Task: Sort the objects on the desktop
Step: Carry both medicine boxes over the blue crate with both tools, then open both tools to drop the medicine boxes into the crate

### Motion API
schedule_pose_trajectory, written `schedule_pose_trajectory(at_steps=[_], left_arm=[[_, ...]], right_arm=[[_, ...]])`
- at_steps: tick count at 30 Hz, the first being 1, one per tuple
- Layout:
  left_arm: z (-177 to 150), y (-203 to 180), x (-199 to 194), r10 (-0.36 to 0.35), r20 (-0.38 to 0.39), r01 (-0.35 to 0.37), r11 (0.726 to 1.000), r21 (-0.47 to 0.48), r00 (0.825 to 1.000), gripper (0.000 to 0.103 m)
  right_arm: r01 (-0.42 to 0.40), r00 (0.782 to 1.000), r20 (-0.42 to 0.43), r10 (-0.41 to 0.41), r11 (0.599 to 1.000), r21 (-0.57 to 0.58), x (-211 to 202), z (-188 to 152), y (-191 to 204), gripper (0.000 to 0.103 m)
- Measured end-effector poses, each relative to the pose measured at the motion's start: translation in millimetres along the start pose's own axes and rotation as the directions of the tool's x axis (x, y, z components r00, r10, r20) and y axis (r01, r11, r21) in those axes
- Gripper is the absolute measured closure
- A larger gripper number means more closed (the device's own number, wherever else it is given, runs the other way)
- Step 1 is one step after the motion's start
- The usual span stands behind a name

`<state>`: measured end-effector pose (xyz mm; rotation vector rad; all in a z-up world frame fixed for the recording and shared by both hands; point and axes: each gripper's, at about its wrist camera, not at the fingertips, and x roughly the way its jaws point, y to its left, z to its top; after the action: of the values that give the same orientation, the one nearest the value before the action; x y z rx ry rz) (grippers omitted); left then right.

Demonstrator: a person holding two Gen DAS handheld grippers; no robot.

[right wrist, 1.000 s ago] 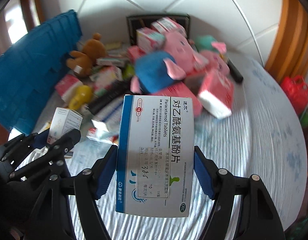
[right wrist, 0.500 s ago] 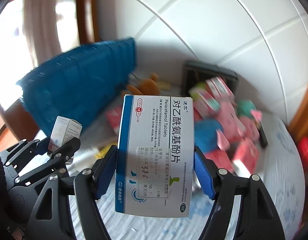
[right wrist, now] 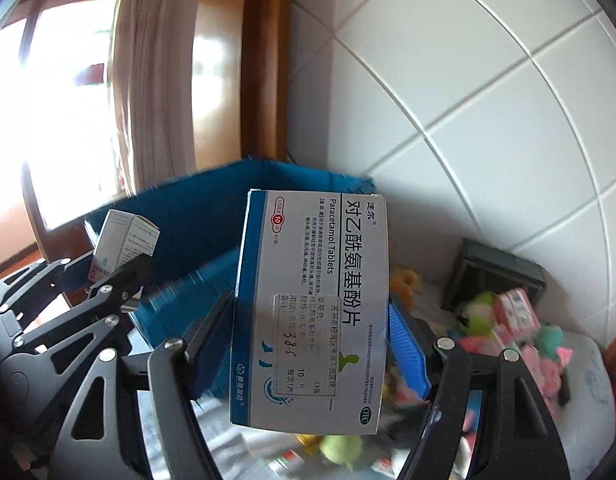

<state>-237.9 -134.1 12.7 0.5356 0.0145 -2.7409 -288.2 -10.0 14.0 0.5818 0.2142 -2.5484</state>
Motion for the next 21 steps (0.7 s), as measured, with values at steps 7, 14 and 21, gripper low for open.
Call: schedule_pose_trajectory(at_steps=[7, 14, 21], left_arm=[[46.9, 98.8, 61.6, 0.046, 0.027, -0.046, 0.999, 0.007, 0.999, 0.072], [46.5, 160.3, 132.2, 0.033, -0.085, -0.034, 0.999, -0.014, 0.996, 0.072], [36.3, 175.4, 164.0, -0.013, -0.144, 0.007, 0.999, -0.038, 0.99, 0.071]], right_arm=[[-0.046, 0.996, 0.072, 0.045, 0.999, 0.019, 61.2, 66.4, 81.9, 0.031], [-0.02, 1.0, -0.018, 0.02, 1.0, 0.003, 135.8, 82.2, 133.3, 0.031], [0.031, 0.998, -0.052, -0.03, 0.999, 0.015, 164.5, 84.7, 141.0, 0.031]])
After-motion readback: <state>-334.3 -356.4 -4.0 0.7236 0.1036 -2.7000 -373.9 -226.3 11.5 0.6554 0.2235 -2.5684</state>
